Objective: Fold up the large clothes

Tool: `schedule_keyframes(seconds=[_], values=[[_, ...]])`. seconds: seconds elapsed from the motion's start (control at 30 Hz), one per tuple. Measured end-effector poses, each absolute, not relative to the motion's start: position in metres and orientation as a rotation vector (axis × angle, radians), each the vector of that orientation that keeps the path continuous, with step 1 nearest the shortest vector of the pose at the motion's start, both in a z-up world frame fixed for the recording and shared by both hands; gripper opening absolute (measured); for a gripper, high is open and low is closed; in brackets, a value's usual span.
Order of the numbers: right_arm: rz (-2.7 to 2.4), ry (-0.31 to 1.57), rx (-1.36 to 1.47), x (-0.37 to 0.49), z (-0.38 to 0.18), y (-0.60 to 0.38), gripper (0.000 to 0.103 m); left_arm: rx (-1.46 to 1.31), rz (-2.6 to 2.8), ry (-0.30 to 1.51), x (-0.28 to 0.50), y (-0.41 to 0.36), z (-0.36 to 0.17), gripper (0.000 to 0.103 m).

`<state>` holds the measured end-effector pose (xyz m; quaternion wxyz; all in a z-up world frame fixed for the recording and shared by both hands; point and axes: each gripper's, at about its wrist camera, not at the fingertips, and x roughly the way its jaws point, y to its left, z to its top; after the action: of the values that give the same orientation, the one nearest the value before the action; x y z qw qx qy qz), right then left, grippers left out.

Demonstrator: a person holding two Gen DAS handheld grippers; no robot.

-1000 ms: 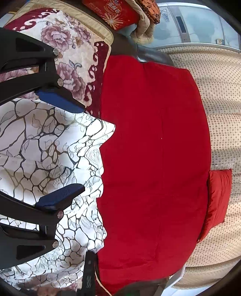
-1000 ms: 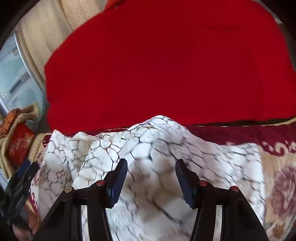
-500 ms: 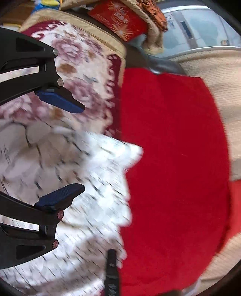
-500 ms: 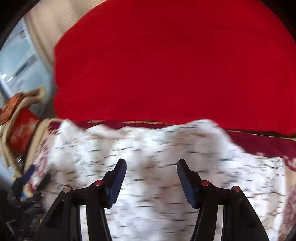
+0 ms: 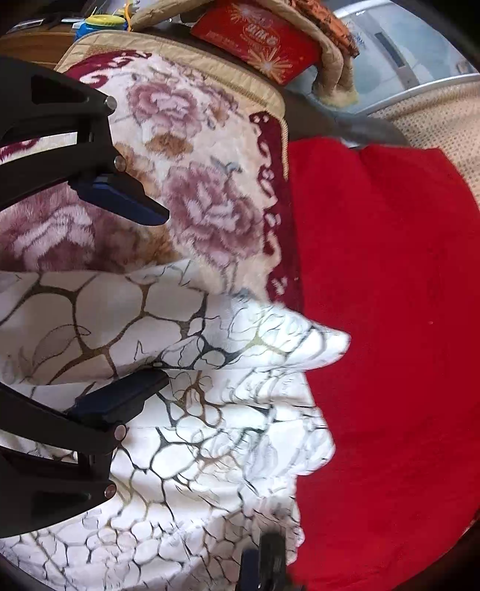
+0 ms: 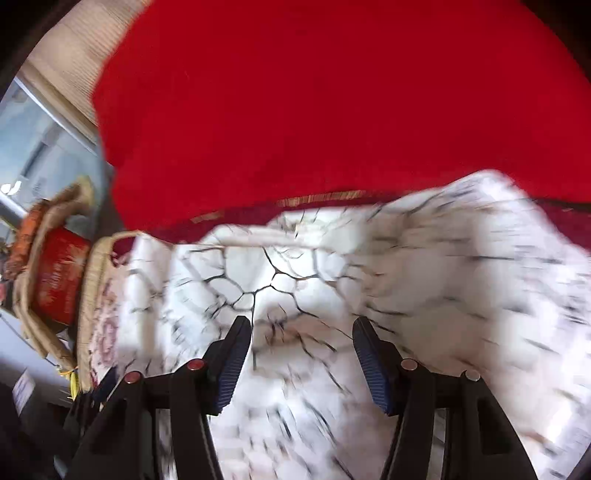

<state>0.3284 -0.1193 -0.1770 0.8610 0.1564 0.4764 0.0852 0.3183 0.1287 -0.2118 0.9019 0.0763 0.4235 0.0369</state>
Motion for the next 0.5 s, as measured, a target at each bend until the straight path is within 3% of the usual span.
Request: schedule_keyframes(seconds=[0.23,0.37,0.5], values=[[0.036,0.817,0.301,0.216,-0.119,-0.222,0.061,0.086,0.0,0.796,0.292,0.123,-0.183,0.081],[-0.01,0.86,0.38,0.168,-0.132,-0.271,0.058,0.156,0.054,0.832,0.276,0.115,-0.199,0.081],[-0.05,0.96,0.377,0.146,-0.184,-0.285,0.052,0.219,0.102,0.929,0.269,0.111,-0.234,0.082]])
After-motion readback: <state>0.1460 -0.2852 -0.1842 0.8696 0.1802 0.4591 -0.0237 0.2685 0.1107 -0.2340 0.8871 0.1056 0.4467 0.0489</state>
